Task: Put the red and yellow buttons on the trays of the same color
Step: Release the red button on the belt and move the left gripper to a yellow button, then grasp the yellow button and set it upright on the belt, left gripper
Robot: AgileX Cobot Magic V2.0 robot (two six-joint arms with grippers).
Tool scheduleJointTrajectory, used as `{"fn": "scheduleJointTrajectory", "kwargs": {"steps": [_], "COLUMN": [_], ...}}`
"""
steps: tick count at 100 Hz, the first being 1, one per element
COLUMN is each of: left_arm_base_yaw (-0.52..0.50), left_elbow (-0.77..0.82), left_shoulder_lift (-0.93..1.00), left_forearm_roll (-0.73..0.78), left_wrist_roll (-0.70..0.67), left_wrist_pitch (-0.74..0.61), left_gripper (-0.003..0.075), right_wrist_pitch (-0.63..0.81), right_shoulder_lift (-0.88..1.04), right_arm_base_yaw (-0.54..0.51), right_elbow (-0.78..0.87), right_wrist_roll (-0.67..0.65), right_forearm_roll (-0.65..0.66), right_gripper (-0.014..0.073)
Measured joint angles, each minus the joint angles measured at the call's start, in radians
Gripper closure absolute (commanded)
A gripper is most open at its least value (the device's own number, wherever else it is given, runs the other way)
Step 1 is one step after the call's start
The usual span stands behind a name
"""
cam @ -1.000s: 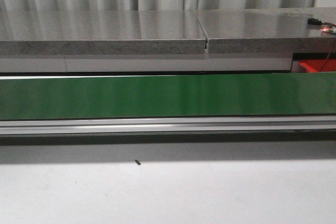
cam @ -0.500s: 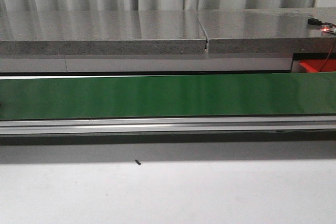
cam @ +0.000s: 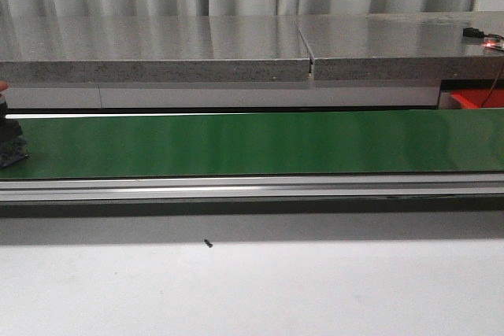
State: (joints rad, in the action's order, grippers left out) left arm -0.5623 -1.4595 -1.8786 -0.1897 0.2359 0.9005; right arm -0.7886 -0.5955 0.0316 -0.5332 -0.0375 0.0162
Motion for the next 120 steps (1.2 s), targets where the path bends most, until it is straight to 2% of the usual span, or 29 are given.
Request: {"fn": "scheduleJointTrajectory", "kwargs": {"steps": [27,43,80,120], "left_arm_base_yaw": [0.000,0.043,0.206,0.222], "left_elbow": [0.021,0.021,0.083,0.100], "left_shoulder_lift": [0.190,0.257,0.263,0.253], "left_forearm_roll": [-0.022,-0.040,-0.075,-0.067], "left_wrist_roll": [0.000,0.000,0.000,0.000], "left_wrist_pitch": [0.013,0.052,0.083,0.131], "left_gripper": [0.0480,0.0480,0.0480,0.0479], "right_wrist_pitch": [0.000,0.000,0.000,0.000], "right_shoulder_lift": [0.000,0.000,0.000,0.000], "right_arm_base_yaw": [0.000,0.000,0.000,0.000], "right_elbow": [0.000,0.000,0.000,0.000], "right_wrist_roll": [0.000,0.000,0.000,0.000], "right_forearm_roll": [0.000,0.000,0.000,0.000], "right_gripper": [0.0685,0.0685,0.0685,0.0685]}}
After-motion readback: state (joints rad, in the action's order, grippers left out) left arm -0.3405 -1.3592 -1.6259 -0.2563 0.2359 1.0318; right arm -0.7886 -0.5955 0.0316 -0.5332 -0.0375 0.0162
